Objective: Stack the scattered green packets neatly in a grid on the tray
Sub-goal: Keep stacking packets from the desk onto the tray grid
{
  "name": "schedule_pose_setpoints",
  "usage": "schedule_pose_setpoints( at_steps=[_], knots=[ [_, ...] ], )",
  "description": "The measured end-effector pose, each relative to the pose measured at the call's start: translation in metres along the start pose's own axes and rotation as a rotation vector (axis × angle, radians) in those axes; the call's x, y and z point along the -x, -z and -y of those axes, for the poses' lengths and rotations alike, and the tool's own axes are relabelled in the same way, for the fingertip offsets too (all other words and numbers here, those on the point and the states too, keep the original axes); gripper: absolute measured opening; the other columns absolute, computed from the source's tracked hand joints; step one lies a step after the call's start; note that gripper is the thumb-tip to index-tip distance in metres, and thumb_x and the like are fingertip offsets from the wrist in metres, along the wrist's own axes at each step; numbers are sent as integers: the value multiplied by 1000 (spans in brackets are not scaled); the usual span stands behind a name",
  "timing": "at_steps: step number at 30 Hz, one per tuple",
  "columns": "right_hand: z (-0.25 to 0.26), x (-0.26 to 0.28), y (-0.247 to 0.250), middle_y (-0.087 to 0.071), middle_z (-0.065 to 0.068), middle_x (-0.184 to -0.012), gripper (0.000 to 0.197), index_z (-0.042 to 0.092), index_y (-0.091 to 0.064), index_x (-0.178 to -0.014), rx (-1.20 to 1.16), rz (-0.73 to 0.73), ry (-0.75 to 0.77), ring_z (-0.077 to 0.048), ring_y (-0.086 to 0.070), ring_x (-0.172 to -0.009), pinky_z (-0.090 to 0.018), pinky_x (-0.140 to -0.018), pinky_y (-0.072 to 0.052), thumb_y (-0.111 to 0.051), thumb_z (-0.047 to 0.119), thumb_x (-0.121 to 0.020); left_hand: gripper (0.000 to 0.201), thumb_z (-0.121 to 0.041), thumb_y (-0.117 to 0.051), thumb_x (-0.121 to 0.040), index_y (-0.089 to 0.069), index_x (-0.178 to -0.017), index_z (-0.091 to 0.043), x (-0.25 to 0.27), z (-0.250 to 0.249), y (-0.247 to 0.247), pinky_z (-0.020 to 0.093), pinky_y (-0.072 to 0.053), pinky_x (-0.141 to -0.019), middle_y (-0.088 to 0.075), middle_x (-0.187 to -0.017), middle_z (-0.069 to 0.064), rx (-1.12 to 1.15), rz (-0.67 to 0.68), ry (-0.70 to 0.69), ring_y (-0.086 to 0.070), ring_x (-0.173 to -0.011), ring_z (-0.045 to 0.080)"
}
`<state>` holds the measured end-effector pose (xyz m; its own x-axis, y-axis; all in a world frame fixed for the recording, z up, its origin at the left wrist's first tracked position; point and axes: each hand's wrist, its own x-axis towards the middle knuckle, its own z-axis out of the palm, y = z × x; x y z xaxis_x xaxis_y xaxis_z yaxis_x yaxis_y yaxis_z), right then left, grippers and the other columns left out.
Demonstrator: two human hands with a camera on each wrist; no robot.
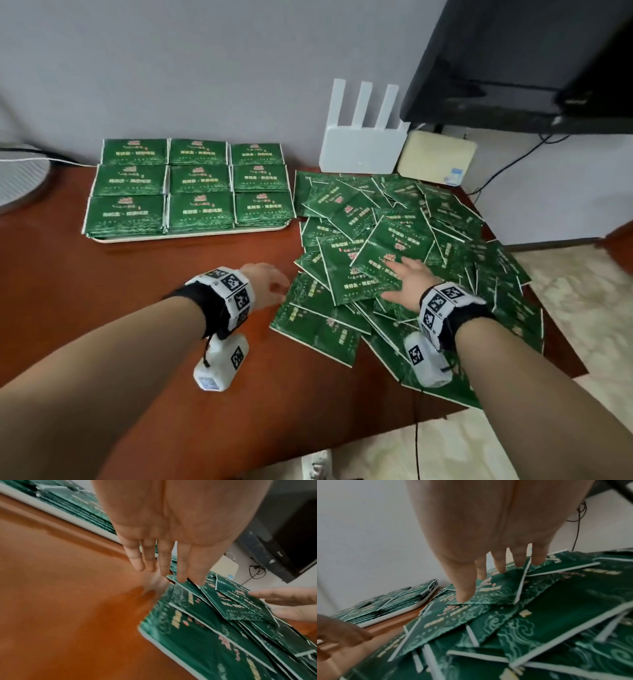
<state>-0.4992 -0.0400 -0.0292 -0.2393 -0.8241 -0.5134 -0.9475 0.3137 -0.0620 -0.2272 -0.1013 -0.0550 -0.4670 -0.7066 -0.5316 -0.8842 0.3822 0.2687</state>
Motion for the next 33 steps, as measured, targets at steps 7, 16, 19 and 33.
schedule_pose_setpoints(
  at_steps=[7,16,19,33],
  knots=[
    [-35,-31,-12,-8,2,-156,59,31,-26,-144,15,-24,94,-27,-7,-143,-52,-113,-14,-47,46,-91,56,-38,-54,-89,-33,-140,-28,-24,-63,-19,35,-45,-99,-49,-134,-3,340,-110,177,-51,-118,17],
    [-53,-39,-5,-35,-6,-135,44,20,-49,-127,-239,-149,114,-25,-41,-123,-34,-103,-36,-62,29,-86,71,-29,-64,-83,-26,-143,-22,-56,-100,-15,23,-48,-62,-56,-116,1,903,-200,415,-59,-91,16],
    [-49,-40,-1,-33,-13,-138,64,17,-35,-137,-367,-151,-38,-30,-48,-118,-36,-94,-44,-67,22,-82,74,-25,-66,-83,-25,-144,-21,-65,-102,-14,26,-50,-74,-55,-123,3,873,-194,423,-59,-99,18],
    [-64,-29,14,-49,-11,-135,64,29,-28,-144,-730,-168,108,-24,-62,-100,-38,-92,-49,-54,6,-90,16,-14,-59,-88,-58,-104,-12,-16,-101,-2,20,-46,-57,-62,-90,1,920,-457,454,-57,-71,13]
  ],
)
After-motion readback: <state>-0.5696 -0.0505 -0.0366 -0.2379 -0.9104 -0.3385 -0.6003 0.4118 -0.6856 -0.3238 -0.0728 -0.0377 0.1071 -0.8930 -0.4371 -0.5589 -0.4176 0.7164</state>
